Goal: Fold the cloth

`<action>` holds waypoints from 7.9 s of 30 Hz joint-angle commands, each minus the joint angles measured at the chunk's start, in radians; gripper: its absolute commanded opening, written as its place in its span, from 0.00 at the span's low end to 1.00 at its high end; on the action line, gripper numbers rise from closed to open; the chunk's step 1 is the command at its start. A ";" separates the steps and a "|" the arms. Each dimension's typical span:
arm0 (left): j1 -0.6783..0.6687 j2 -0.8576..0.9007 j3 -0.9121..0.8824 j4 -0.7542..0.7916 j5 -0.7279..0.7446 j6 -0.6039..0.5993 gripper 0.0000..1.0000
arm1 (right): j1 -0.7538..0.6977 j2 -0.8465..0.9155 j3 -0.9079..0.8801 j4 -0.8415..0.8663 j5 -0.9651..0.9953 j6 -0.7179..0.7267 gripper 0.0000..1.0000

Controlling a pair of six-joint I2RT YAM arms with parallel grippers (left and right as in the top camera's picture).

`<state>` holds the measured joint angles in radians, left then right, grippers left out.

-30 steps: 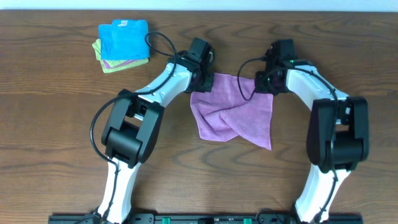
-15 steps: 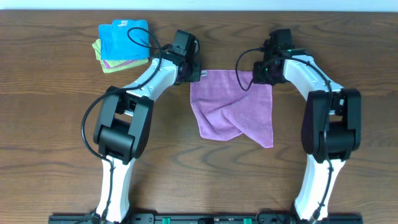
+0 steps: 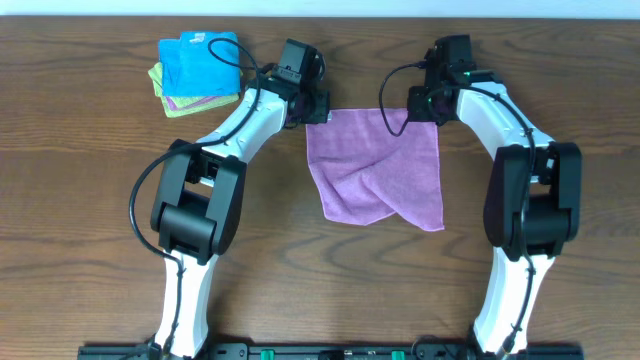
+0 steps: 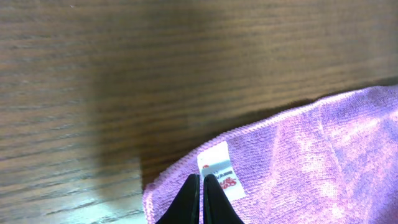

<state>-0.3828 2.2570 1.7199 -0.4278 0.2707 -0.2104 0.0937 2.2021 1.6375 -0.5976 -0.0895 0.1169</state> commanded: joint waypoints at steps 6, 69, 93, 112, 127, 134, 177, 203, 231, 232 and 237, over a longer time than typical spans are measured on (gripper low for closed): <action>-0.045 0.009 0.018 -0.081 0.026 -0.002 0.06 | -0.001 0.009 0.023 -0.043 0.014 -0.018 0.01; -0.085 0.045 0.017 -0.057 -0.314 0.233 0.06 | 0.049 -0.056 -0.025 -0.179 0.086 0.039 0.01; -0.089 0.105 0.017 -0.019 -0.278 0.233 0.06 | 0.052 0.038 -0.032 -0.153 0.085 0.055 0.01; -0.022 0.172 0.049 0.111 -0.330 0.231 0.06 | 0.021 0.134 -0.028 0.039 0.102 0.078 0.01; -0.050 0.172 0.205 0.093 -0.269 0.234 0.06 | -0.008 0.134 -0.014 0.085 0.101 0.056 0.01; -0.098 0.172 0.235 0.055 -0.237 0.233 0.06 | -0.010 0.134 -0.007 0.068 0.175 0.052 0.01; -0.038 -0.269 0.312 -0.717 -0.146 0.198 0.36 | -0.002 -0.526 0.072 -0.563 0.287 0.135 0.99; -0.093 -1.053 -0.827 -0.151 -0.048 0.124 0.95 | 0.050 -1.270 -0.692 -0.546 0.109 0.317 0.99; 0.025 -0.594 -0.834 0.286 0.206 0.076 0.96 | 0.024 -1.133 -0.764 -0.336 0.063 0.253 0.97; 0.032 -0.582 -0.834 0.300 0.216 0.074 0.95 | 0.019 -1.122 -0.764 -0.337 0.063 0.251 0.97; 0.052 -0.551 -0.834 0.367 0.285 0.067 0.95 | 0.009 -1.078 -0.764 -0.337 0.063 0.244 0.97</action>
<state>-0.3401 1.6886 0.8848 -0.0792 0.4854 -0.1337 0.1135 1.1088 0.8795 -0.9314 -0.0441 0.3820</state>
